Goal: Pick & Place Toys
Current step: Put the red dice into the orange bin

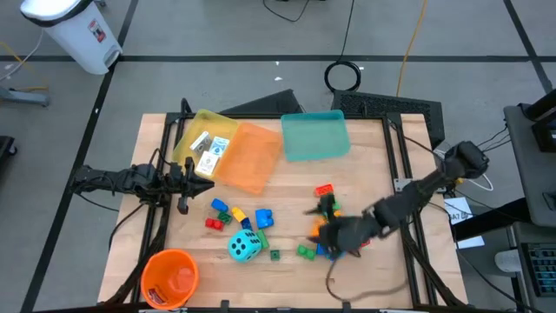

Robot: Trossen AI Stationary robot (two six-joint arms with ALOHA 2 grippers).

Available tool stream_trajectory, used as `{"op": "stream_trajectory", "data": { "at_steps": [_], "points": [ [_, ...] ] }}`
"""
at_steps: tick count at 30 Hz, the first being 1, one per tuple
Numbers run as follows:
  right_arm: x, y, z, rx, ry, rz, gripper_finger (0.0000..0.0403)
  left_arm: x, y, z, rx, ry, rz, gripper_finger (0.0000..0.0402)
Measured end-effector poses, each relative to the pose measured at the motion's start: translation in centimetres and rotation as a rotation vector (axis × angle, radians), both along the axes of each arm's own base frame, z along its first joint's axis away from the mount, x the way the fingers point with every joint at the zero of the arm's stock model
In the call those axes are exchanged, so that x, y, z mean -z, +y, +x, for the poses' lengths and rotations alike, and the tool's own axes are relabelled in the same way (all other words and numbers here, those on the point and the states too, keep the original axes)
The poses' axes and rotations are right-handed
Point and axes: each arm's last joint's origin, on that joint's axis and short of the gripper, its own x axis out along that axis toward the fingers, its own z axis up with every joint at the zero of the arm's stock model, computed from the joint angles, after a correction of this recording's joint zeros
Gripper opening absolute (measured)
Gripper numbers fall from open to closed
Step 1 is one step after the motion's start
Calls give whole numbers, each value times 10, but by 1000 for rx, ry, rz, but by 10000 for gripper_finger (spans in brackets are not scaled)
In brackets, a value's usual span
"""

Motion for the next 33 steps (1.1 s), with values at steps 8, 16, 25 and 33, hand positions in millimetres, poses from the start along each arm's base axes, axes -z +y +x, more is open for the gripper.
{"op": "stream_trajectory", "data": {
  "at_steps": [8,16,25,33],
  "points": [
    [16,42,-48,74,400,25,349,0,0,0,0,0,0,42],
    [51,64,-89,198,594,83,338,0,0,0,0,-1,0,42],
    [89,61,-91,214,683,-154,336,0,0,0,0,-1,0,42],
    [69,58,-82,162,675,-194,336,0,0,0,0,0,0,42]
  ]
}}
